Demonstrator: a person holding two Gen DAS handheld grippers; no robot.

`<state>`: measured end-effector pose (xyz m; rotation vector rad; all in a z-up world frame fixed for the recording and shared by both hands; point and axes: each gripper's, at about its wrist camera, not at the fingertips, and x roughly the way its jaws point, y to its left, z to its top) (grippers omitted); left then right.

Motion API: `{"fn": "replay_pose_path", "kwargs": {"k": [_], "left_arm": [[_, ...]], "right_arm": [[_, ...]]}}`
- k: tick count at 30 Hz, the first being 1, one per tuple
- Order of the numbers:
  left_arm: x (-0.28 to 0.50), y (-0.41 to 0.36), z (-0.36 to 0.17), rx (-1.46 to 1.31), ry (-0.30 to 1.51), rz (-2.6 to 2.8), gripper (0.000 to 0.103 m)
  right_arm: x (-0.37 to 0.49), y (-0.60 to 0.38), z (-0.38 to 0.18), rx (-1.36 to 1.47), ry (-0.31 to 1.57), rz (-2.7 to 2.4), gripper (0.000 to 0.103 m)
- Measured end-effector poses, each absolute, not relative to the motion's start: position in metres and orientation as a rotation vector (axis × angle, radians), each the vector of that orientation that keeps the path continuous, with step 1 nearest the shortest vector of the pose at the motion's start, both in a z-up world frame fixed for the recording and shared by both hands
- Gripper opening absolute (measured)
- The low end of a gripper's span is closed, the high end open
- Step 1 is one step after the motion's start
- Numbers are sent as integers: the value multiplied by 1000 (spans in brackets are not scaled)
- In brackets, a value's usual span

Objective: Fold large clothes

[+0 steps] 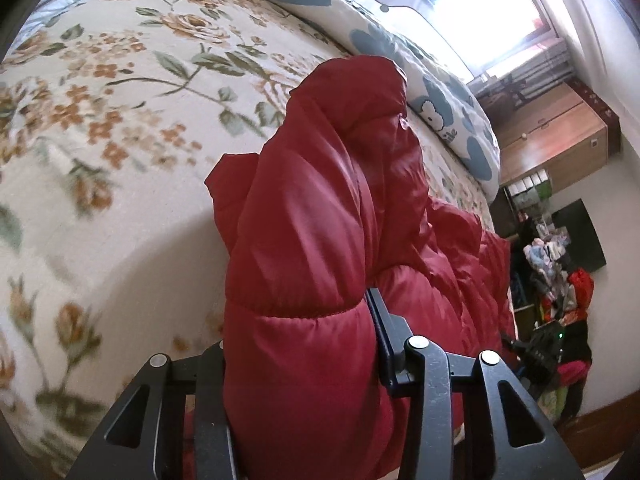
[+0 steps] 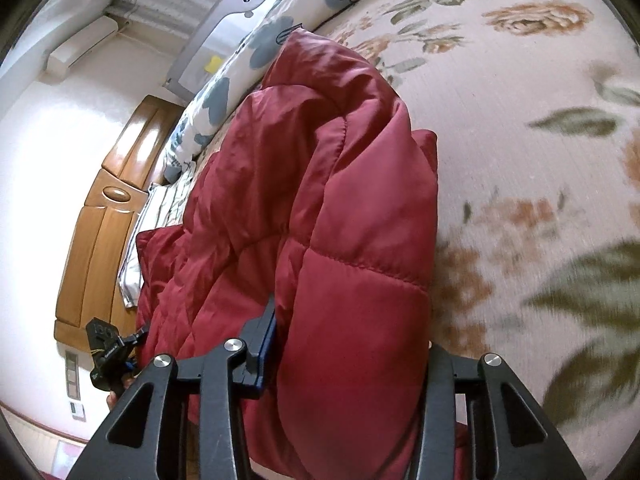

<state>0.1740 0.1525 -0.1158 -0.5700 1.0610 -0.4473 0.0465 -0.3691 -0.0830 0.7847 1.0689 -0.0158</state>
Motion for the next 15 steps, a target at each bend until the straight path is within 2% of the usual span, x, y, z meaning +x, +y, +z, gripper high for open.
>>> {"fn": "replay_pose_path", "kwargs": {"k": [5, 8, 11, 13, 15], "left_arm": [[143, 158, -111, -541, 1068, -450, 41], [136, 160, -115, -537, 1079, -436, 45], [134, 161, -116, -541, 1086, -407, 51], [134, 156, -111, -495, 1080, -369, 62], [132, 151, -102, -436, 1066, -330, 68]], "right_arm": [[25, -366, -87, 815, 1065, -6, 43], [17, -369, -91, 843, 1056, -2, 48], [14, -371, -95, 852, 1045, -11, 57], [15, -370, -94, 823, 1049, -26, 68], [19, -369, -93, 769, 1063, -52, 75]]}}
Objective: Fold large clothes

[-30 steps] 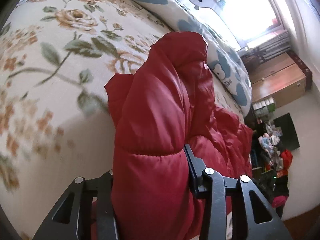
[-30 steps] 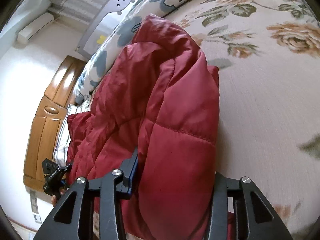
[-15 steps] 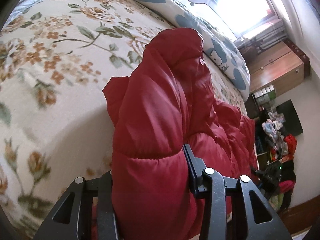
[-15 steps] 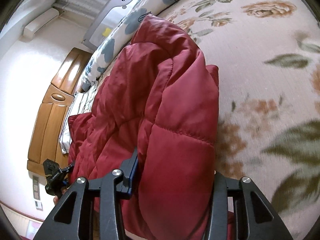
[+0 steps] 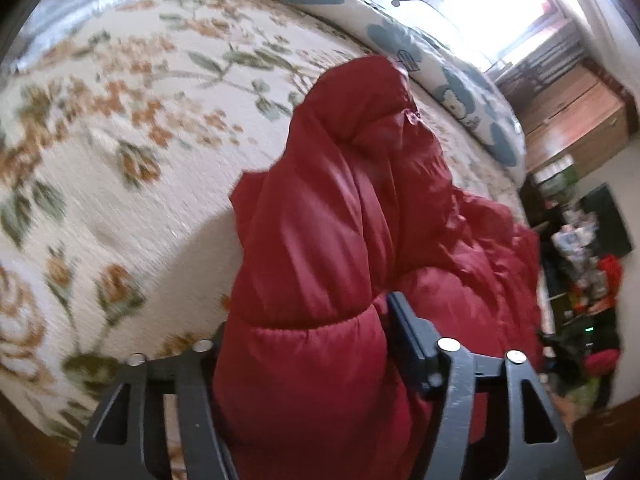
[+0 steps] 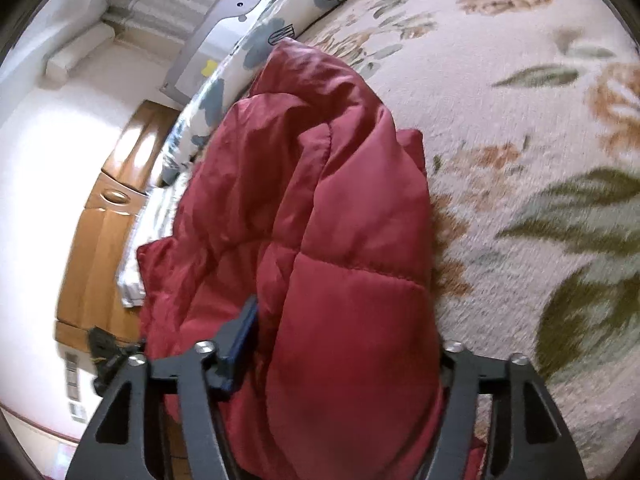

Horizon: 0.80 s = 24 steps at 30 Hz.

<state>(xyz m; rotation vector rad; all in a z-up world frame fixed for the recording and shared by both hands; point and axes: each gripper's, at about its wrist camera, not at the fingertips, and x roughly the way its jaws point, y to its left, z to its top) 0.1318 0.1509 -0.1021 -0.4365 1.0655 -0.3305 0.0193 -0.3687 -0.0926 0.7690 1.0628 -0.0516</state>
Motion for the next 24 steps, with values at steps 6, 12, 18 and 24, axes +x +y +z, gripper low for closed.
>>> {"fn": "replay_pose_path", "kwargs": {"k": [6, 12, 18, 24], "left_arm": [[127, 137, -80, -334, 1031, -250, 78], [131, 124, -71, -304, 1020, -218, 78], [152, 113, -74, -266, 1025, -191, 76], [170, 106, -78, -255, 1037, -181, 61]], "right_arm": [[23, -371, -85, 685, 1075, -95, 84], [31, -366, -75, 591, 1054, -143, 86], [45, -366, -73, 543, 1041, -151, 86], [64, -369, -70, 546, 1019, -141, 84]]}}
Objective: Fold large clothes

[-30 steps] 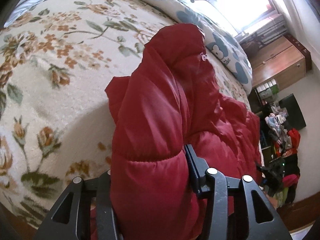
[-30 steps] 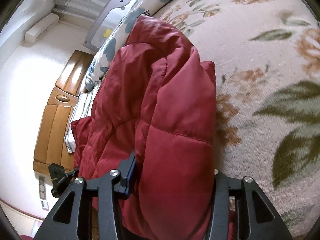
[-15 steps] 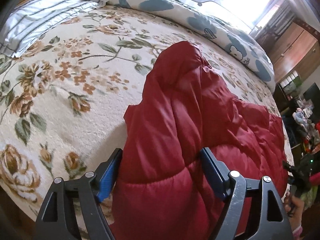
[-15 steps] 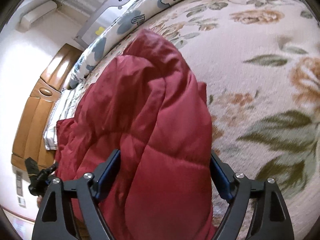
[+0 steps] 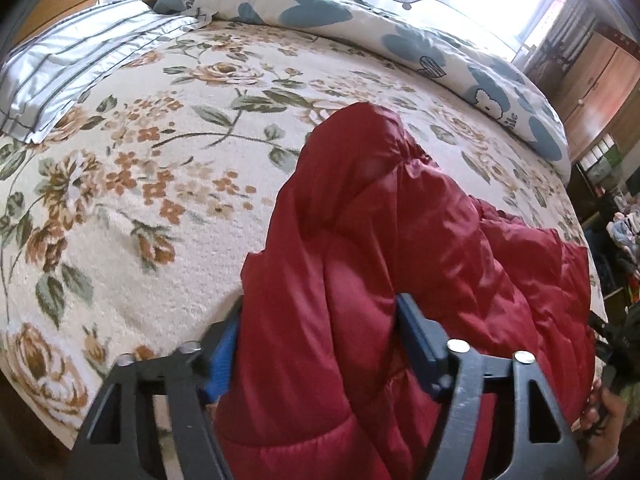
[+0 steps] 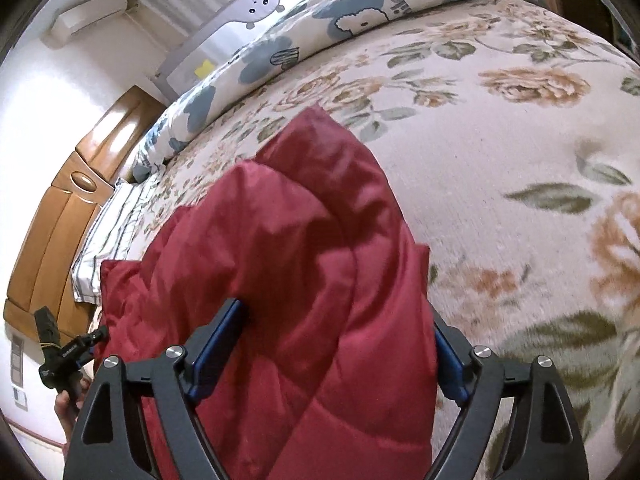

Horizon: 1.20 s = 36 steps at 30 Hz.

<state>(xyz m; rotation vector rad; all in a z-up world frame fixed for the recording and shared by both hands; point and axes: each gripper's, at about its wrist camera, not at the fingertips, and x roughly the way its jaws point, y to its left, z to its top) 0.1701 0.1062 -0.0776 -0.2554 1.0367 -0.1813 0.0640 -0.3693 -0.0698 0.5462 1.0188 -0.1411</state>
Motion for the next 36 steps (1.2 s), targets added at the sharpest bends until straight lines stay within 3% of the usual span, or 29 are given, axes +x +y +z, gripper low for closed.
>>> {"fn": "replay_pose_path", "kwargs": {"k": [2, 3, 4, 10, 15, 20, 27, 32, 34, 36], "left_arm": [[172, 103, -78, -252, 1033, -188, 49], [174, 102, -78, -248, 1029, -189, 42], [173, 100, -76, -240, 1016, -187, 36], [177, 101, -60, -239, 949, -212, 25], [198, 94, -59, -230, 916, -199, 25], [226, 87, -92, -236, 992, -152, 26], [237, 80, -116, -228, 1019, -111, 34], [232, 84, -115, -254, 1010, -74, 53], [229, 91, -118, -281, 1010, -33, 73], [225, 97, -120, -321, 1007, -21, 75]], "right_arm": [[68, -370, -69, 535, 1009, -150, 65], [68, -369, -68, 527, 1004, -155, 44], [68, -369, -67, 523, 1000, -161, 31], [60, -368, -48, 507, 906, -187, 15], [71, -369, -41, 493, 853, -247, 14], [88, -378, -64, 505, 898, -315, 13], [85, -380, -83, 500, 923, -361, 17], [85, -378, -88, 481, 923, -393, 27], [83, -378, -89, 478, 917, -402, 34], [82, -377, -90, 471, 907, -407, 37]]}}
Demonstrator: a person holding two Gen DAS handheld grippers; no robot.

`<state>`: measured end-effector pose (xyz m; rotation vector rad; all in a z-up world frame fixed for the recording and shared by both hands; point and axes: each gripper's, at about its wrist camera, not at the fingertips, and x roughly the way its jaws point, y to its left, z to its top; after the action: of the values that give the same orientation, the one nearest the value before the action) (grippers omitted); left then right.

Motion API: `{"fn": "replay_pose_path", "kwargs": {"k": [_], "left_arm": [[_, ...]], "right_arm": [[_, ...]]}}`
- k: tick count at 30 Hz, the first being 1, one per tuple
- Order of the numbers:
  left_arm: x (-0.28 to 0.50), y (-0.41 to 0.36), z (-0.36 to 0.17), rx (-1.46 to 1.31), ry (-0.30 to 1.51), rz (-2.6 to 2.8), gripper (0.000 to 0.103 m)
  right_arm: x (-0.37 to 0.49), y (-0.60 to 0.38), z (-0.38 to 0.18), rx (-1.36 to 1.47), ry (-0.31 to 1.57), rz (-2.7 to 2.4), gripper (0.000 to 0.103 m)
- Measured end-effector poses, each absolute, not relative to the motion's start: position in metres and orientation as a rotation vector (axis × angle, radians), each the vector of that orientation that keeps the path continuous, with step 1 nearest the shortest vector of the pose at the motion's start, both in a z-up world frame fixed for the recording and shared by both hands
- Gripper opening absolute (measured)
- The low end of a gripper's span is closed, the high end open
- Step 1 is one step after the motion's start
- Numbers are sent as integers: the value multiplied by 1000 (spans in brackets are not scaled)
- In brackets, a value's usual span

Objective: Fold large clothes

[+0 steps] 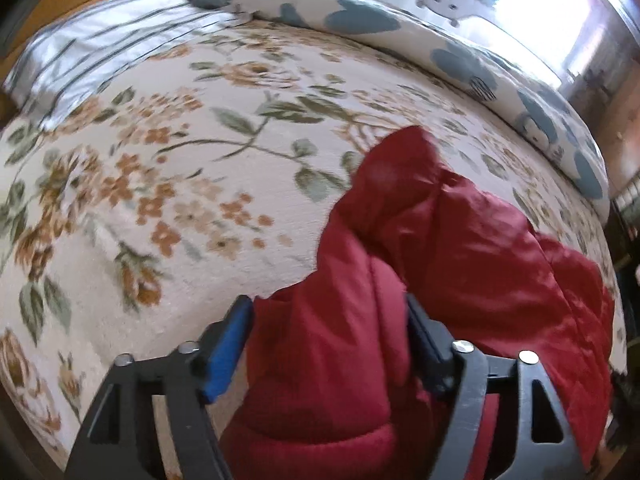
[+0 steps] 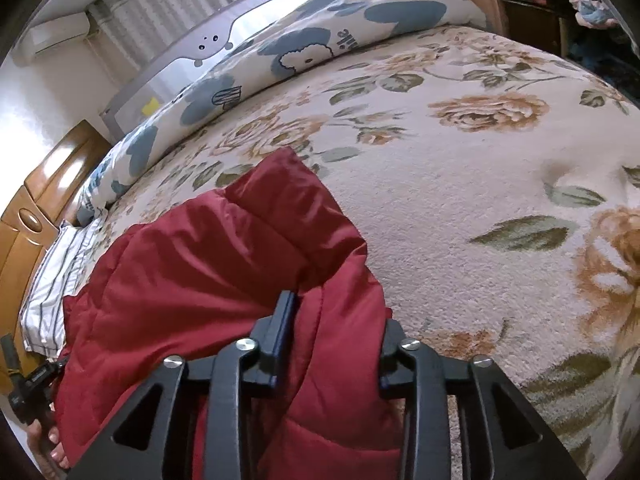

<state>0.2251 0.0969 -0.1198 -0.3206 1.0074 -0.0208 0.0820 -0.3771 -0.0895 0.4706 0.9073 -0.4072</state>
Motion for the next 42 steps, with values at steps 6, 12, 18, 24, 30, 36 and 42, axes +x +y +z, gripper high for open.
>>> {"fn": "replay_pose_path", "kwargs": {"k": [6, 12, 18, 24, 30, 36, 42], "left_arm": [[210, 90, -105, -254, 969, 27, 74], [168, 78, -65, -230, 870, -9, 73], [129, 55, -48, -130, 833, -147, 73], [142, 51, -77, -105, 934, -149, 71], [169, 51, -72, -87, 954, -178, 72], [242, 41, -100, -81, 1100, -165, 75], [294, 40, -121, -99, 1168, -97, 76]], "right_arm": [[77, -376, -88, 452, 885, -425, 46], [75, -376, -86, 450, 883, -435, 50], [68, -366, -69, 399, 875, -488, 52], [70, -322, -30, 251, 813, -396, 66], [111, -296, -40, 213, 943, -205, 67], [148, -306, -84, 223, 1104, -161, 74], [162, -335, -96, 285, 1135, -245, 74]]}}
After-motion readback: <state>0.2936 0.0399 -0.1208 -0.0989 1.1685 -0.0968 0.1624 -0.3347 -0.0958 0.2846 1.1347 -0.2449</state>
